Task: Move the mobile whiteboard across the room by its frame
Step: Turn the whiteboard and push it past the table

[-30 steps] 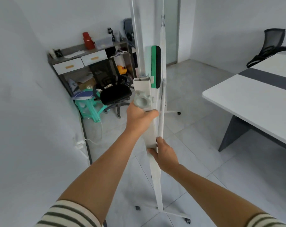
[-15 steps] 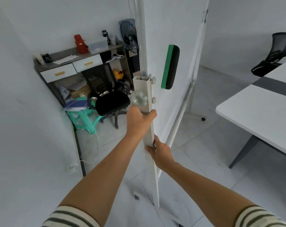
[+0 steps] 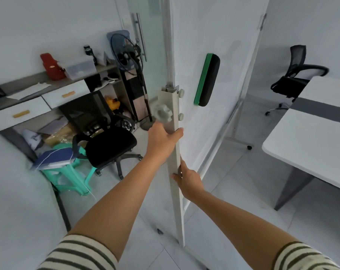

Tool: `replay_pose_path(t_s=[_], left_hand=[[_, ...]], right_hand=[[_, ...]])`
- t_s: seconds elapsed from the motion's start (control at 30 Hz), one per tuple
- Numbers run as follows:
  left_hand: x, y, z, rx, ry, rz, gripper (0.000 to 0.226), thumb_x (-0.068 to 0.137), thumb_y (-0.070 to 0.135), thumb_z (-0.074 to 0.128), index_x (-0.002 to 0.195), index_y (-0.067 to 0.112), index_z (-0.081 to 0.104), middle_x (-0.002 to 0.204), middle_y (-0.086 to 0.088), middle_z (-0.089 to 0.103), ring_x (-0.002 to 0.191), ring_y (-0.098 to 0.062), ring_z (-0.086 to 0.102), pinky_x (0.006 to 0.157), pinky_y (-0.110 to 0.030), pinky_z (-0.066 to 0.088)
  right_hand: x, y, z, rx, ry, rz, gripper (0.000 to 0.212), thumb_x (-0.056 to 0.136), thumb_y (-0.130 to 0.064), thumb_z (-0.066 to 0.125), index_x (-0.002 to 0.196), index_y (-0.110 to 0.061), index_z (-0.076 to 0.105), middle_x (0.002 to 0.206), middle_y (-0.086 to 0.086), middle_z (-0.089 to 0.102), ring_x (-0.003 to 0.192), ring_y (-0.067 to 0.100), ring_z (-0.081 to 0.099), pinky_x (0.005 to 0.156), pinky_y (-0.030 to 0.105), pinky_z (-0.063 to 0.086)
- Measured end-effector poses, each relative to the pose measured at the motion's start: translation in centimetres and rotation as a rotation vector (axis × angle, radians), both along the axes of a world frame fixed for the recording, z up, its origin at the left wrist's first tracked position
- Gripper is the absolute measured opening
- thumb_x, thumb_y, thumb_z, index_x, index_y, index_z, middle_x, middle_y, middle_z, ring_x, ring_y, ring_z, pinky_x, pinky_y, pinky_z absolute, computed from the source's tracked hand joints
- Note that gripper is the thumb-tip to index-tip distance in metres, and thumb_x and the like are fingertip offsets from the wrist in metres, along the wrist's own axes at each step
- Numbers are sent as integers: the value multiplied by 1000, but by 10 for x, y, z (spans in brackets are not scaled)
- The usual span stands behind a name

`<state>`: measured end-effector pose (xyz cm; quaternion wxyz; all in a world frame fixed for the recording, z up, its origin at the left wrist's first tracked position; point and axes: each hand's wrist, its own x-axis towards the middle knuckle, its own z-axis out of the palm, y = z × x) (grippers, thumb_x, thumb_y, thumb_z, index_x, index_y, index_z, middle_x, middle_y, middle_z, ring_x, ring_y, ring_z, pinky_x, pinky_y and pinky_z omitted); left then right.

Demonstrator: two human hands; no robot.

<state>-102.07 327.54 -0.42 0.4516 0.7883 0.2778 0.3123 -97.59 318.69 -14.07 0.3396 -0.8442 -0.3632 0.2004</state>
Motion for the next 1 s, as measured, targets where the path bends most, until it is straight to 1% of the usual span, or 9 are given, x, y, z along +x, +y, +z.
replay_pose_path(t_s=[0.13, 0.2, 0.27, 0.37, 0.53, 0.67, 0.87, 0.93, 1.0], left_hand=[[32, 61, 2, 9, 23, -83, 10, 80, 19, 70, 82, 11, 64, 62, 11, 58, 54, 3, 56, 51, -6, 39], [49, 89, 2, -12, 16, -118, 14, 82, 19, 70, 92, 11, 65, 74, 6, 65, 70, -3, 61, 59, -13, 43], [65, 116, 1, -38, 14, -161, 28, 83, 18, 68, 110, 11, 63, 94, -1, 68, 88, -14, 64, 72, -19, 47], [94, 161, -1, -61, 31, -189, 39, 84, 21, 67, 120, 11, 57, 103, -3, 67, 99, -18, 64, 81, -26, 50], [150, 237, -1, -75, 75, -164, 21, 89, 18, 63, 108, 13, 57, 87, 9, 61, 81, 2, 59, 67, -11, 47], [199, 293, 2, -86, 106, -142, 20, 90, 15, 61, 108, 7, 55, 91, -3, 57, 84, -11, 57, 77, -26, 47], [272, 356, 6, -113, 111, -164, 15, 91, 8, 56, 93, 20, 48, 82, -4, 48, 75, -14, 49, 73, -25, 43], [294, 379, 7, -105, 118, -180, 25, 90, 4, 54, 81, 25, 43, 84, -9, 44, 79, -18, 45, 71, -28, 39], [316, 404, 7, -102, 111, -193, 25, 89, 2, 53, 86, 25, 44, 80, -7, 42, 76, -17, 45, 70, -28, 40]], right_hand=[[25, 60, 7, -56, 1, -55, 69, 98, -29, 44, 151, -28, 0, 107, 9, 65, 83, 26, 58, 69, 35, 48], [39, 87, 7, -78, -12, -79, 53, 98, -30, 43, 146, -22, 21, 99, 11, 65, 80, 27, 57, 66, 35, 45], [55, 112, 5, -92, -10, -103, 20, 98, -31, 44, 108, -14, 44, 86, 11, 58, 79, 30, 53, 66, 37, 43], [83, 151, 3, -77, 16, -104, 23, 97, -33, 46, 86, -15, 39, 80, 7, 53, 76, 29, 47, 64, 34, 36], [147, 232, 1, -95, -62, -17, 28, 96, -36, 47, 99, -8, 51, 90, 15, 64, 76, 31, 47, 66, 34, 36], [202, 294, 3, -120, -116, 34, 31, 96, -36, 47, 108, -7, 52, 97, 16, 68, 77, 33, 53, 64, 34, 37], [278, 366, 4, -122, -154, 50, 31, 95, -37, 48, 106, -8, 53, 94, 15, 68, 82, 34, 61, 65, 33, 39], [300, 390, 3, -141, -166, 54, 31, 95, -37, 47, 104, -8, 53, 92, 15, 68, 76, 33, 57, 64, 32, 37], [320, 414, 3, -145, -187, 52, 31, 96, -37, 46, 104, -8, 52, 92, 16, 68, 70, 30, 50, 63, 32, 37]])
